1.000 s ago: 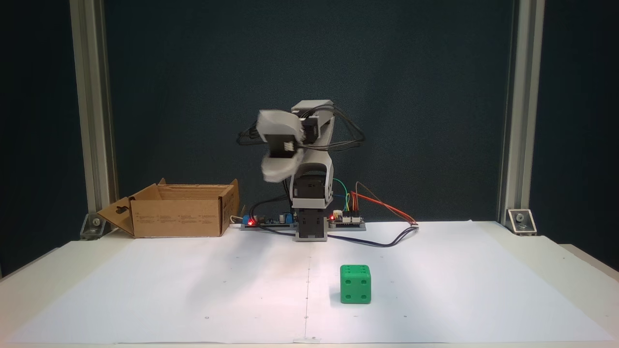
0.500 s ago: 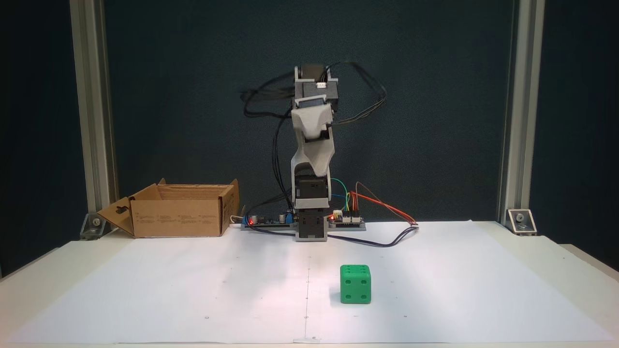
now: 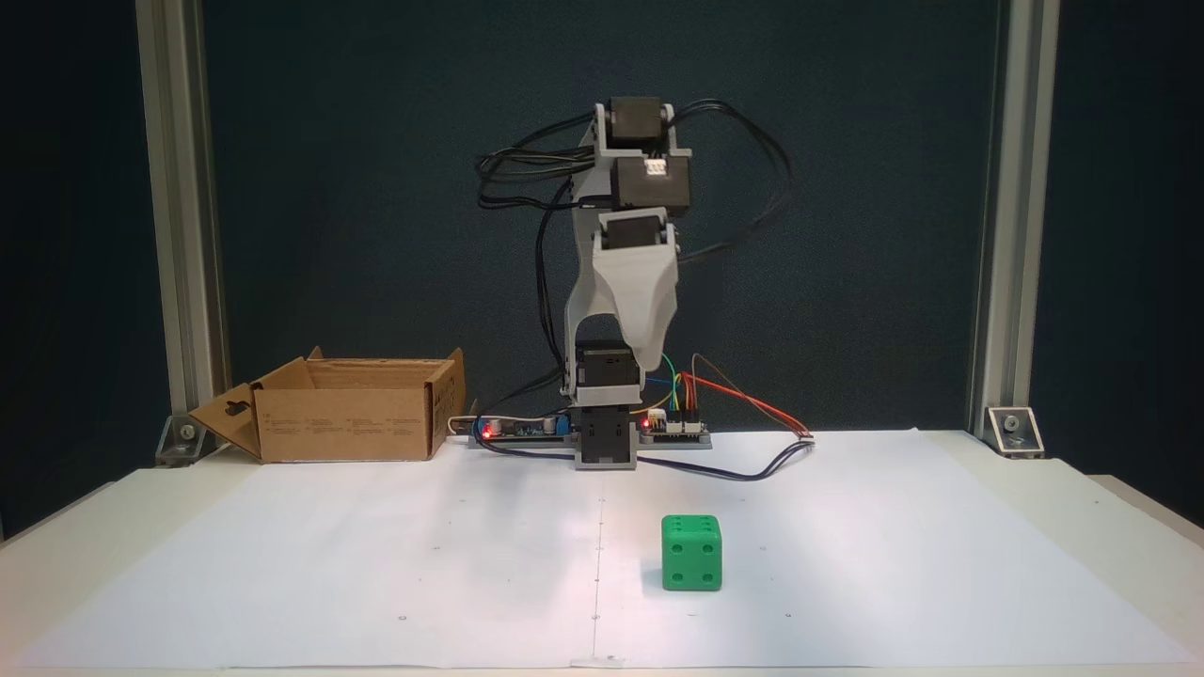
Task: Grasp a green dice and put it in the bin.
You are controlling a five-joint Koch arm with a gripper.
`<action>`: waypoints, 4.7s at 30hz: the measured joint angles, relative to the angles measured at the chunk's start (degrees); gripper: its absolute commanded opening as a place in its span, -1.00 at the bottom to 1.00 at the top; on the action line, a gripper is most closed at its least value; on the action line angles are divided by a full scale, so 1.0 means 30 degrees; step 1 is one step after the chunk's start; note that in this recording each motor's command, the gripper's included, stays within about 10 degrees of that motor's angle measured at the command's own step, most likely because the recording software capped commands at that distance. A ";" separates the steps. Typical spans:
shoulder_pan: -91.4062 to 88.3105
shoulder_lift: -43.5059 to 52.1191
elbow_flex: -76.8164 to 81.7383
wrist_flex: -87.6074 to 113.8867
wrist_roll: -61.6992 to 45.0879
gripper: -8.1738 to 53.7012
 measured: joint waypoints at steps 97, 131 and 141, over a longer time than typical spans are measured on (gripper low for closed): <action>-0.1670 -1.0166 0.0029 -0.4980 0.2842 0.66; -0.1143 -1.0986 0.0029 -0.5039 0.2842 0.25; -0.1201 -1.0986 0.0029 -0.5039 0.2842 -0.34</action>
